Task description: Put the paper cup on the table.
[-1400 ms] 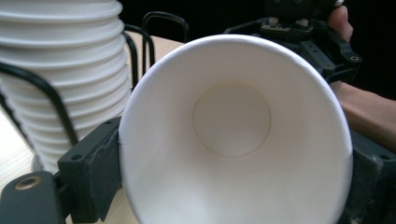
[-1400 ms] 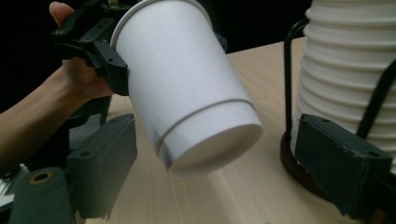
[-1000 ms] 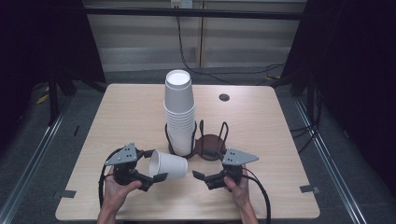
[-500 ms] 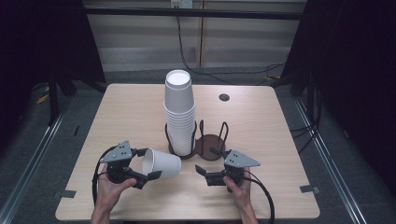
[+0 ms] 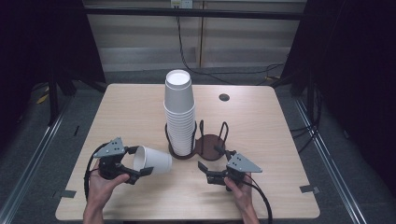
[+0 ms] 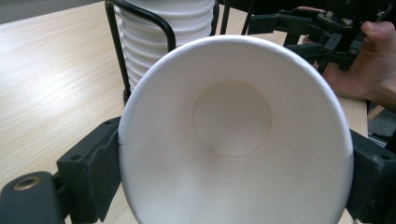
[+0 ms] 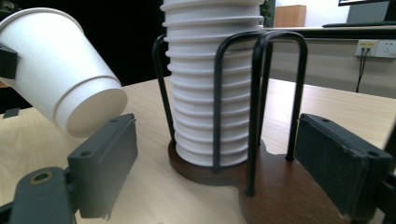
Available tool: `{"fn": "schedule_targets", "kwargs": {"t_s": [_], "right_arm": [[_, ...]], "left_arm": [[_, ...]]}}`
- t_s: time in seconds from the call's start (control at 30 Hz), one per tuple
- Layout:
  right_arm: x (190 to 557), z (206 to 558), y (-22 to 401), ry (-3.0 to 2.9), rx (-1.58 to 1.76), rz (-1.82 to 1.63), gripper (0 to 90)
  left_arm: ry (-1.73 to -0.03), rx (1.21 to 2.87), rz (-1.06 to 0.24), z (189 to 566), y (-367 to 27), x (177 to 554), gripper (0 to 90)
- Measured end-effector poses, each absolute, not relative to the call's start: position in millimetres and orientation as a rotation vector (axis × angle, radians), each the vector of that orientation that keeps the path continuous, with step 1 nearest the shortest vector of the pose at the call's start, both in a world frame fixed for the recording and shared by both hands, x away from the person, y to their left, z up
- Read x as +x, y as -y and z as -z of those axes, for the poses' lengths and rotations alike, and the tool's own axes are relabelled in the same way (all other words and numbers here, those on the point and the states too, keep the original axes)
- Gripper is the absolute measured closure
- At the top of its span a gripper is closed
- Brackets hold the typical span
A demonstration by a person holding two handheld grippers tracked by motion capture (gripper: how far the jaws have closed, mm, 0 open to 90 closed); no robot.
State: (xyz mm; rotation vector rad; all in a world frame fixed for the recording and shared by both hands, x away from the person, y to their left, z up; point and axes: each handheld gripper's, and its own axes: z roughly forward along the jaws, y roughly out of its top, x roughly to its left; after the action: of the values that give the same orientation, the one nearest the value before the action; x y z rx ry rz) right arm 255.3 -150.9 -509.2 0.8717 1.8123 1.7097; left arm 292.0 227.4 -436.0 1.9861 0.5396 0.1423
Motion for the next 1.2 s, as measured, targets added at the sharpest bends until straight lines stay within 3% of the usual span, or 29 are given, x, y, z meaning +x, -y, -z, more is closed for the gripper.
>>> {"fn": "schedule_targets", "kwargs": {"t_s": [0.33,0.63,0.97,1.2], "right_arm": [[247.0,511.4,151.7,-1.745,0.803,-1.725,13.1],[247.0,511.2,151.0,-1.758,0.786,-1.725,13.4],[245.8,512.0,152.1,-1.723,0.805,-1.728,13.8],[245.7,512.0,152.4,-1.715,0.811,-1.724,14.6]], "left_arm": [[-0.644,2.074,-0.230,419.7,-244.4,301.8,9.7],[-0.712,2.045,-0.234,403.7,-251.6,321.4,9.5],[-0.763,2.174,-0.283,391.0,-248.0,344.1,9.4],[-0.761,2.156,-0.213,392.7,-250.2,359.1,9.3]]}}
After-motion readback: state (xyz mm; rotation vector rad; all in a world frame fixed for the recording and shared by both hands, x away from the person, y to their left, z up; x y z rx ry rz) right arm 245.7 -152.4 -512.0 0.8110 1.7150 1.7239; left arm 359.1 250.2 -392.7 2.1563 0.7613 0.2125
